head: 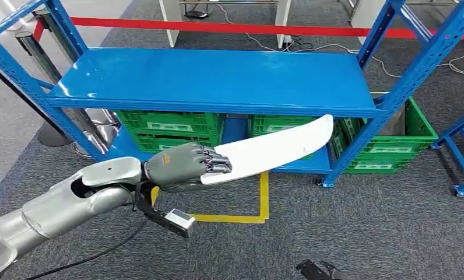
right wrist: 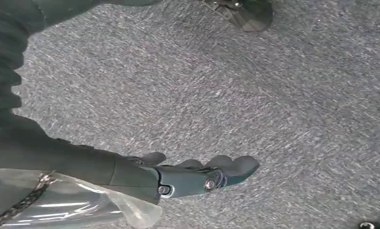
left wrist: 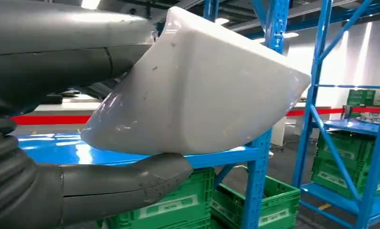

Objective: Take the parts from the cabinet and place them on the table.

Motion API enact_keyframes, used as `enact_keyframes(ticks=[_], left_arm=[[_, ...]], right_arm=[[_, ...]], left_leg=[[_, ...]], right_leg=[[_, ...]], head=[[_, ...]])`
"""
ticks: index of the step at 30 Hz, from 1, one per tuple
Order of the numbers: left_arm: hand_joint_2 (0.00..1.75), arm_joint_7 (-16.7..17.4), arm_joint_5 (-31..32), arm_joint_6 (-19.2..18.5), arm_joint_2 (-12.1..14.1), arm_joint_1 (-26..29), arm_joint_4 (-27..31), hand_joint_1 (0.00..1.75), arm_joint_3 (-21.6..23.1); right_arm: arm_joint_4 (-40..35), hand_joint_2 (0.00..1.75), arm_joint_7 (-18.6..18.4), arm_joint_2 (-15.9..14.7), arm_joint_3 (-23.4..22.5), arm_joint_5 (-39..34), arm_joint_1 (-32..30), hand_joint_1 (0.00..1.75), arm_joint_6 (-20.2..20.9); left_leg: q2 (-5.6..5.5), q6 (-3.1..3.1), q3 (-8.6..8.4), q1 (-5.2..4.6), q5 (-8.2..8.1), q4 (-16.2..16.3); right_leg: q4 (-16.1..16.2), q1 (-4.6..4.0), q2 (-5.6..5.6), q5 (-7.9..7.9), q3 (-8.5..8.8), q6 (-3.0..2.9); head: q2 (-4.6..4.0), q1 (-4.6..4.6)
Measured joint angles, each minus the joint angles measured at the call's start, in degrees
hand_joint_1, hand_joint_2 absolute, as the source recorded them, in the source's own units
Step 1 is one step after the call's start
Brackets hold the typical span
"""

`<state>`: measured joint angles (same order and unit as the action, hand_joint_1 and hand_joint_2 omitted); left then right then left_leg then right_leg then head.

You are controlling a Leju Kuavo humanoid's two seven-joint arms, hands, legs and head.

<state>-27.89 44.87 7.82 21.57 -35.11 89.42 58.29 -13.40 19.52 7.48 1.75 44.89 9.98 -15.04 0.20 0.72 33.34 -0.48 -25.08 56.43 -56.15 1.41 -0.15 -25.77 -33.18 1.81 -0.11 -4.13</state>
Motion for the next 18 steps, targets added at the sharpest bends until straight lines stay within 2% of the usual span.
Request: enact_keyframes(ticks=[10,14,15,16,17,18], left_arm=[[1.75,-0.1,-0.4,-0.2,0.0,-0.3,0.0,1.75,0.0],[1.75,-0.2,-0.5,-0.2,0.0,-0.4,0.0,1.75,0.0],[1.75,-0.2,-0.5,-0.2,0.0,-0.5,0.0,1.75,0.0],[1.75,-0.2,-0.5,-0.2,-0.1,-0.6,0.1,1.75,0.0],[1.75,-0.2,-0.5,-0.2,-0.1,-0.7,0.2,1.75,0.0],[1.75,-0.2,-0.5,-0.2,-0.1,-0.7,0.2,1.75,0.0]], right_arm=[[0.0,1.75,-0.1,0.0,0.0,0.5,0.0,0.00,0.0],[0.0,1.75,-0.1,0.0,0.0,0.5,0.0,0.00,0.1],[0.0,1.75,-0.1,0.0,0.0,0.5,0.1,0.00,0.1],[0.0,1.75,-0.1,-0.1,0.0,0.5,0.1,0.00,0.1],[0.0,1.75,-0.1,-0.1,0.0,0.5,0.1,0.00,0.2],[0.0,1.75,-0.2,-0.1,0.0,0.5,0.1,0.00,0.3]], left_leg=[[0.00,0.17,0.21,-0.28,-0.11,0.4],[-0.01,0.78,0.35,-0.48,-0.10,0.5],[-0.05,1.27,0.05,-0.17,0.35,-0.3],[-0.07,1.47,-0.16,0.00,0.63,-0.7],[-0.11,1.80,-0.01,0.06,0.79,-0.8],[-0.29,1.88,0.15,0.02,0.84,-0.8]], right_leg=[[0.1,0.27,-0.03,0.14,-0.03,0.28],[0.4,0.43,-0.04,0.42,0.06,0.90],[0.3,0.32,-0.06,0.24,0.04,1.20],[-0.6,0.39,0.03,-0.73,-0.85,1.11],[-3.9,0.25,0.06,-3.10,-2.22,0.95],[-8.8,0.23,0.07,-5.61,-4.37,0.85]], head=[[0.00,-0.02],[0.00,-0.04],[0.00,0.02],[0.00,0.08],[0.00,0.13],[0.00,0.15]])
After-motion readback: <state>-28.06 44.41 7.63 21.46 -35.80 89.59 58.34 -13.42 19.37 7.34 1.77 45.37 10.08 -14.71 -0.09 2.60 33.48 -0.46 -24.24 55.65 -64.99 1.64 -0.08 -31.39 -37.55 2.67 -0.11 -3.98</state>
